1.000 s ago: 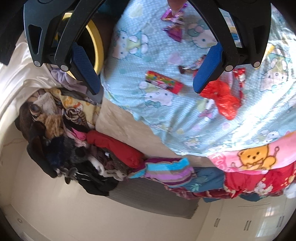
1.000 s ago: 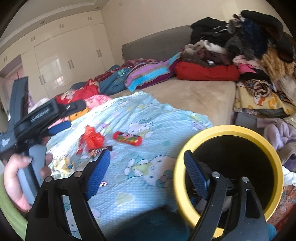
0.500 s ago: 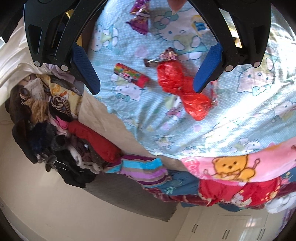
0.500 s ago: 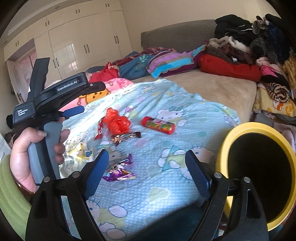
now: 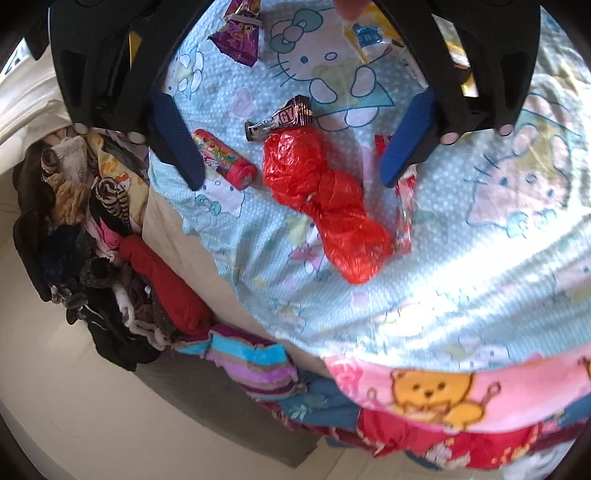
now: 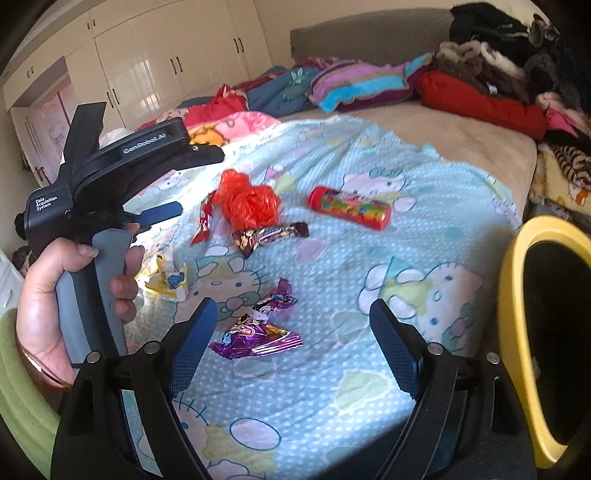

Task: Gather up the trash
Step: 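Grasp the red plastic bag with the left tool while the right tool grasps a purple wrapper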

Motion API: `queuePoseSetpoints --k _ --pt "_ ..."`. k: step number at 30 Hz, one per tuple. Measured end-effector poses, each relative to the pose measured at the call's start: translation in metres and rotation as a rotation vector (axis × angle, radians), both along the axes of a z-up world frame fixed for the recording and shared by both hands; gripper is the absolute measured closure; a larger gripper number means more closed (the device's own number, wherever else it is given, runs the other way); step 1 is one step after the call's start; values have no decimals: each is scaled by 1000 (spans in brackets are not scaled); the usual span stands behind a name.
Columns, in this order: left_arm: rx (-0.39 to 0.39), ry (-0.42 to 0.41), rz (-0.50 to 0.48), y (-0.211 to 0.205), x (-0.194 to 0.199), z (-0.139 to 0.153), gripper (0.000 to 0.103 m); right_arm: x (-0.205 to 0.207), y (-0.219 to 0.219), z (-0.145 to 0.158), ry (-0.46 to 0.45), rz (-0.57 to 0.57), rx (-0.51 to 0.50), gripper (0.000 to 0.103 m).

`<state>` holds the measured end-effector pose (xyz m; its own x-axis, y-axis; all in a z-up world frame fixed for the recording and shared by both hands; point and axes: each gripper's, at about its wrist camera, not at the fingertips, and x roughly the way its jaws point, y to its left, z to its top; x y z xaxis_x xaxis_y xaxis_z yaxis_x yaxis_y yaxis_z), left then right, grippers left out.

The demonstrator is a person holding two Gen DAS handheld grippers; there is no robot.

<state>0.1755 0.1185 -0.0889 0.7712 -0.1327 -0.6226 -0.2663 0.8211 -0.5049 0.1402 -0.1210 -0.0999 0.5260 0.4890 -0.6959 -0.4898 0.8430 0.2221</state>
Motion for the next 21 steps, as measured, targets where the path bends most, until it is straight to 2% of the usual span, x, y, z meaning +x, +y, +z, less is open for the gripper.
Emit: queuePoseSetpoints --k 2,5,14,18,19,21 --pt "-18 14 -10 -1 5 -6 25 4 4 -5 24 4 2 21" --pt "-34 39 -27 -6 15 -12 35 10 11 -13 62 15 8 26" --pt "-36 129 -53 -8 43 -31 47 28 23 -41 208 33 17 46" --pt "-41 165 -52 -8 49 -40 61 29 23 -46 229 41 27 65" --pt "-47 171 -52 -8 50 -43 64 29 23 -46 232 48 34 74" --pt "-55 184 -47 -8 50 -47 77 27 26 -45 234 80 41 81"
